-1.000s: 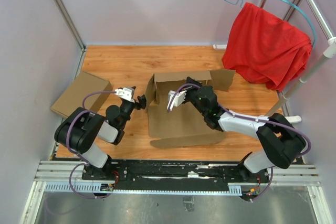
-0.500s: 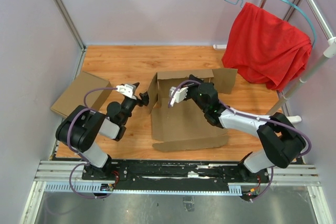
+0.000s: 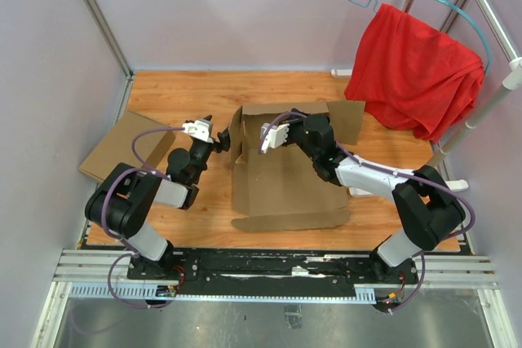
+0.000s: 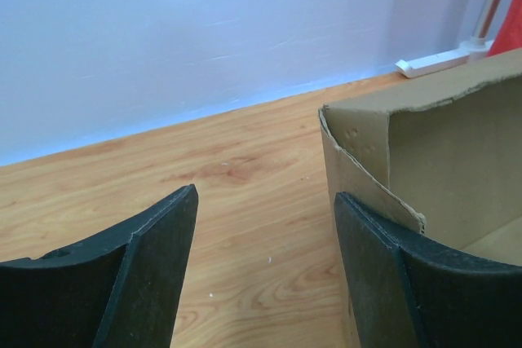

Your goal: Fold the paper box

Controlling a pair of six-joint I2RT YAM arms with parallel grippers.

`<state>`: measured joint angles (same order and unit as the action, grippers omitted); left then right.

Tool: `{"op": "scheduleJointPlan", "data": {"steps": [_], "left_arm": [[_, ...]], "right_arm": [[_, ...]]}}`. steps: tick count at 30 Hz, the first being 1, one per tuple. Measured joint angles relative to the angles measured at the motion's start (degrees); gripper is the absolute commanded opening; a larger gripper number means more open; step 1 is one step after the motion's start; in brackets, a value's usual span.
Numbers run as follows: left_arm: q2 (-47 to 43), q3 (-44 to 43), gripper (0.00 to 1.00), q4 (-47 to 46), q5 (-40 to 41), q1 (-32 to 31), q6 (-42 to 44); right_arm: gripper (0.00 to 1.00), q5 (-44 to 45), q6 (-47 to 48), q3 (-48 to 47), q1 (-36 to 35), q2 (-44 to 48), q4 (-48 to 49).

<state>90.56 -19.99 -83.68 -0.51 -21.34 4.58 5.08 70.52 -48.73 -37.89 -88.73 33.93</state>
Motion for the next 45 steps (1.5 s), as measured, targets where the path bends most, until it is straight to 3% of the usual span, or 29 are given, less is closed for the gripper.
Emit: {"op": "scheduleJointPlan", "data": {"steps": [21,35,40,45], "left_arm": [[8.8,-14.6,0.75,9.4,5.0,0.4,5.7],[10.4,-18.7,0.75,15.1,3.4,2.1,5.7],[10.4,-18.6,0.75,15.8,1.7,2.1,5.0],[10.3,-16.7,0.76,15.2,-1.6,2.1,2.2]], "right_arm": [[0.01,-8.2,0.0,-10.4,6.6,-6.9,-7.3],[0.01,-14.6,-1.8,-27.3,9.9,-12.3,-24.2],[0.01,-15.3,-1.7,-25.7,10.1,-11.8,-25.9],[0.01,-15.0,-1.3,-16.8,9.6,-7.5,-21.0]]}}
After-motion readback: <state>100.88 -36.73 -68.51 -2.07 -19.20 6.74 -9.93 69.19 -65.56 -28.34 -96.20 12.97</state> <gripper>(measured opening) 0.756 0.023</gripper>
